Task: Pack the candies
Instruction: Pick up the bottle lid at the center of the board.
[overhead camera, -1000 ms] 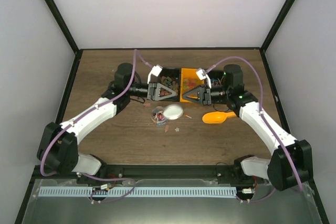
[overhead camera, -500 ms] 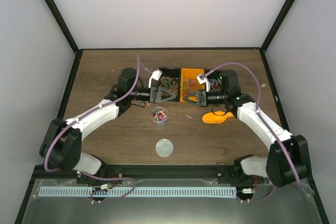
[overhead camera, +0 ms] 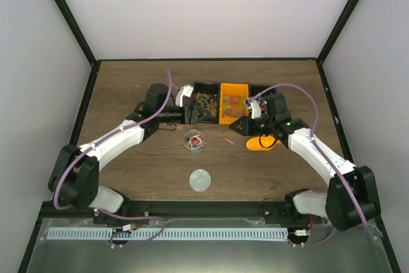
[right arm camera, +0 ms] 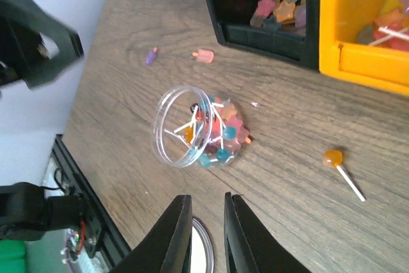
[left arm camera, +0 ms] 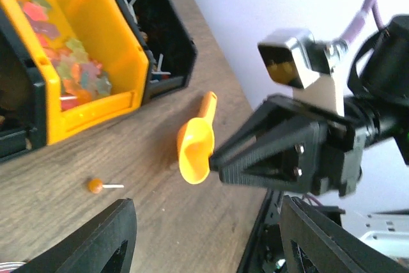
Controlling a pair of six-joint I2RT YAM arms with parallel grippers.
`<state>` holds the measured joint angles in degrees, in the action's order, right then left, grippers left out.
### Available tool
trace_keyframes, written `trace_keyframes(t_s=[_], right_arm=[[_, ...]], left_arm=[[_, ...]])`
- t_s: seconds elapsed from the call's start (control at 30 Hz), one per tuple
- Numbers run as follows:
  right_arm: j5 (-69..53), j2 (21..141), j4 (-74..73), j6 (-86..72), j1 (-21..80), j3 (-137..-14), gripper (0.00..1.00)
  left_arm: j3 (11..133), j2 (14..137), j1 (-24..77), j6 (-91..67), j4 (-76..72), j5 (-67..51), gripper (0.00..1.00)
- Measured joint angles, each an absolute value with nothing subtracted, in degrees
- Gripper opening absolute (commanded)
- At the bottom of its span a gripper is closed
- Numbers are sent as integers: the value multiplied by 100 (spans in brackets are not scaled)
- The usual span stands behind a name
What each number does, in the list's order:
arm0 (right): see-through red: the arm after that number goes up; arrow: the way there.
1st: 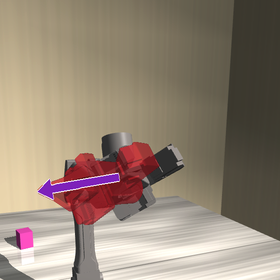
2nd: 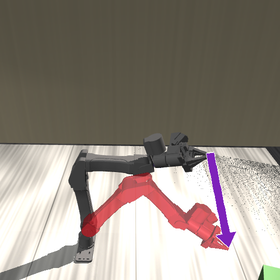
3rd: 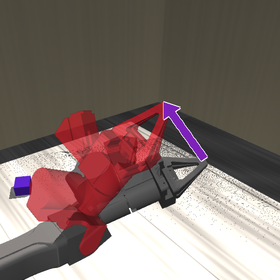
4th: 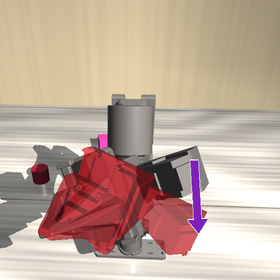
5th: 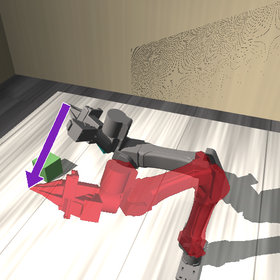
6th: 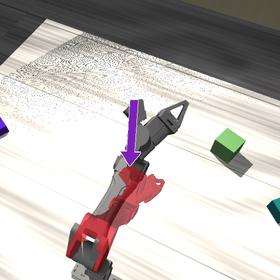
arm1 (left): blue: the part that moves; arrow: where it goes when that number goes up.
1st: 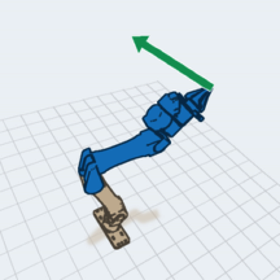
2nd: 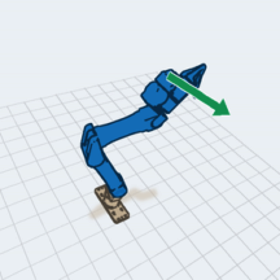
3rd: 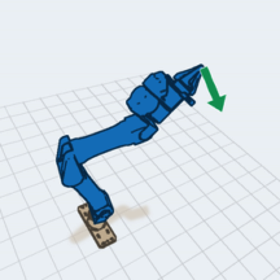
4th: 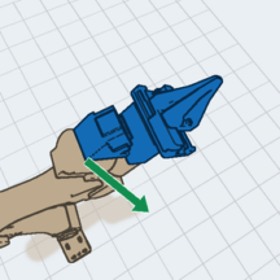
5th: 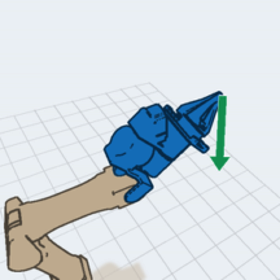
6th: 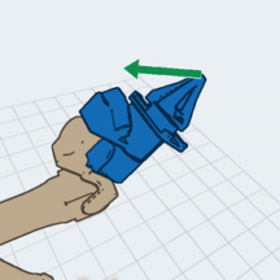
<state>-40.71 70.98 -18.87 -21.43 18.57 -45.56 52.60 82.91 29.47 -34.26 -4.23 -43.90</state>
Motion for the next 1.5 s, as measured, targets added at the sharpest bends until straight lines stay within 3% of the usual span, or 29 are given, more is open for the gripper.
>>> trace_keyframes(t_s=[0.1,0.17,0.37,0.4,0.77,1.5], right_arm=[[-3605,7100,-2082,-2121,2255,-4589,21],[-3216,7144,-2309,-2095,2757,-4692,29],[-1933,7424,-3044,-2327,4493,-5083,97],[-1763,7472,-3159,-2418,4709,-5120,99],[-156,9299,-4657,-3238,6761,-6567,100],[-180,10097,-4550,-3234,6842,-6622,100]], left_arm=[[5358,8287,2867,-3415,-296,-4167,66],[5441,8270,2749,-3404,-172,-3992,68],[5203,7647,2252,-3415,145,-3363,74],[5096,7474,2163,-3439,167,-3284,75],[4082,6499,1826,-3669,449,-2971,75],[3747,6073,1826,-3726,790,-2888,75]])
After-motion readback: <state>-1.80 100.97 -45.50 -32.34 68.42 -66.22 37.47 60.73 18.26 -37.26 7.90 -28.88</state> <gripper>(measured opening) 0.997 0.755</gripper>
